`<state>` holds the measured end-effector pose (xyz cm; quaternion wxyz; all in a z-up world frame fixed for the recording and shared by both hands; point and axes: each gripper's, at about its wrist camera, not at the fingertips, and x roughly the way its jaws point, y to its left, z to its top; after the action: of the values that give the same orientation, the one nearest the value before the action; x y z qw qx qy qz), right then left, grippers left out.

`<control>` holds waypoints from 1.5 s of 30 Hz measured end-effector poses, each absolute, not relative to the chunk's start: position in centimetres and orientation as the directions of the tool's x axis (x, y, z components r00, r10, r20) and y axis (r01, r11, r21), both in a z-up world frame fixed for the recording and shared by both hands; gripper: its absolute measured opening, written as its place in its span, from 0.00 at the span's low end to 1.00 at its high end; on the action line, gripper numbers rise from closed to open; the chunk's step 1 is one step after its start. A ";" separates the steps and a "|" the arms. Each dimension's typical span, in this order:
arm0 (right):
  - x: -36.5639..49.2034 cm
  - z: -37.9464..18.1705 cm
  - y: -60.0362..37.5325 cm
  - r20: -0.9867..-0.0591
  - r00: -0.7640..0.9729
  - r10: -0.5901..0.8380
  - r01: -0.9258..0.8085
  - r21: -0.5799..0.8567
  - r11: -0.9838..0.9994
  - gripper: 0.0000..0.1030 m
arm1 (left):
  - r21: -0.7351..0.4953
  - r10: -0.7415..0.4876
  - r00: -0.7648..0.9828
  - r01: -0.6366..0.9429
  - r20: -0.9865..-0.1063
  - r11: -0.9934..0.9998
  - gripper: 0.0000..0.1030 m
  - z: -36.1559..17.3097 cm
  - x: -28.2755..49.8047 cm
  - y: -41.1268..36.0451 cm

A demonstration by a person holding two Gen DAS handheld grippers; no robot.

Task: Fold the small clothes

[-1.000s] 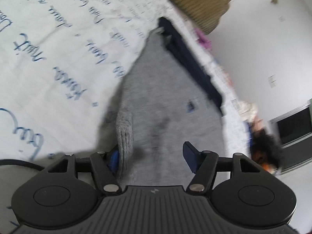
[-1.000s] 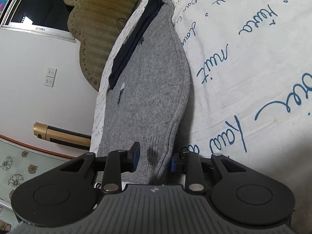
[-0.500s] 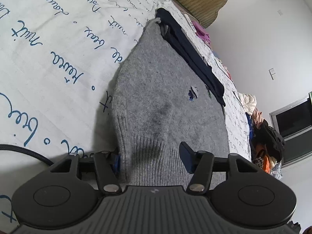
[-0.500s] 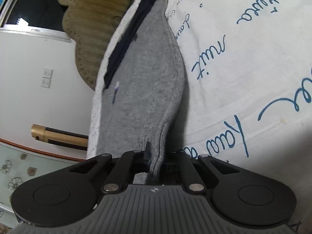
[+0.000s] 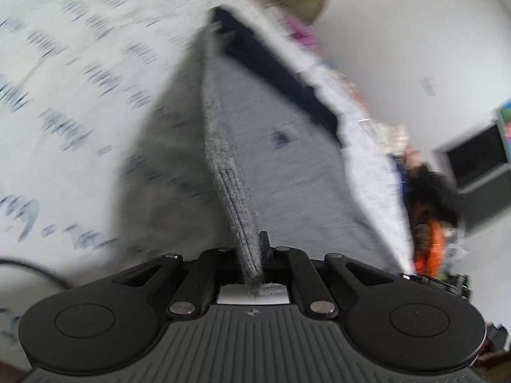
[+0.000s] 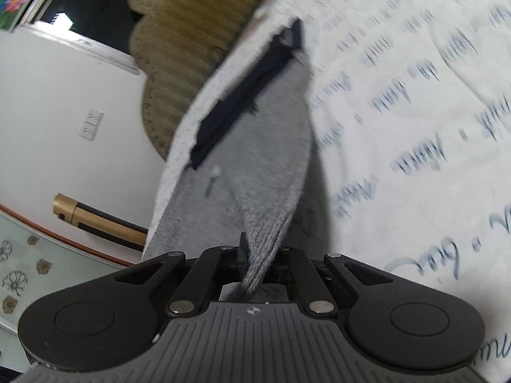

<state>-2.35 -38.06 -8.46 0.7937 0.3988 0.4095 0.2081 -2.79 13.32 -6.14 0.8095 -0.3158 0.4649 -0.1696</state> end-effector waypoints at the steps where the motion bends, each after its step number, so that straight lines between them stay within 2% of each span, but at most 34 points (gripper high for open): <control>1: -2.5 -9.4 -38.0 -0.503 0.562 0.656 0.014 0.799 0.601 0.07 | -0.646 -0.540 0.502 -0.051 -0.676 0.762 0.04 -7.0 -2.9 13.8; 3: -2.6 -11.4 -37.4 -0.541 0.535 0.649 0.048 0.787 0.616 0.07 | -0.628 -0.514 0.483 -0.100 -0.709 0.772 0.04 -8.4 -3.2 14.7; 5: -2.9 -12.8 -37.2 -0.537 0.538 0.650 0.074 0.798 0.598 0.08 | -0.638 -0.521 0.488 -0.101 -0.700 0.763 0.04 -8.7 -3.2 14.9; 11: -3.7 -12.7 -37.3 -0.513 0.568 0.644 0.067 0.809 0.585 0.24 | -0.612 -0.517 0.477 -0.057 -0.711 0.789 0.07 -8.3 -2.8 14.1; 14: -3.8 -12.8 -37.5 -0.512 0.567 0.645 0.079 0.814 0.576 0.27 | -0.624 -0.523 0.475 -0.072 -0.707 0.778 0.07 -8.7 -2.6 14.2; 15: -3.8 -13.0 -37.6 -0.516 0.566 0.643 0.089 0.814 0.574 0.25 | -0.624 -0.521 0.481 -0.072 -0.705 0.778 0.07 -8.7 -2.6 14.2; 16: -3.8 -13.2 -37.6 -0.521 0.560 0.644 0.103 0.815 0.570 0.09 | -0.618 -0.515 0.488 -0.067 -0.705 0.783 0.07 -8.6 -2.7 14.2; 20: -3.8 -12.8 -37.3 -0.515 0.565 0.645 0.090 0.815 0.573 0.09 | -0.592 -0.485 0.524 -0.047 -0.700 0.804 0.05 -7.2 -2.5 13.7; 27: -1.9 -8.3 -36.8 -0.338 0.618 0.710 -0.054 0.882 0.467 0.09 | -0.677 -0.572 0.584 0.050 -0.576 0.734 0.05 -2.4 -0.8 14.0; 33: 3.5 -4.3 -38.1 -0.188 0.668 0.720 -0.155 0.911 0.382 0.09 | -0.731 -0.609 0.628 0.092 -0.485 0.677 0.05 0.9 4.3 14.4; 39: 11.3 -3.7 -39.9 -0.139 0.708 0.693 -0.173 0.916 0.361 0.10 | -0.718 -0.578 0.671 0.095 -0.466 0.689 0.05 2.4 11.9 14.4; 45: 20.5 -4.2 -39.9 -0.133 0.718 0.683 -0.166 0.920 0.354 0.10 | -0.710 -0.564 0.676 0.083 -0.475 0.699 0.05 2.5 20.6 13.5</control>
<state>20.45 -39.94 -4.24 0.7810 0.4990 0.2591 0.2719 20.57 13.53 2.51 0.8505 -0.3383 0.3550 -0.1901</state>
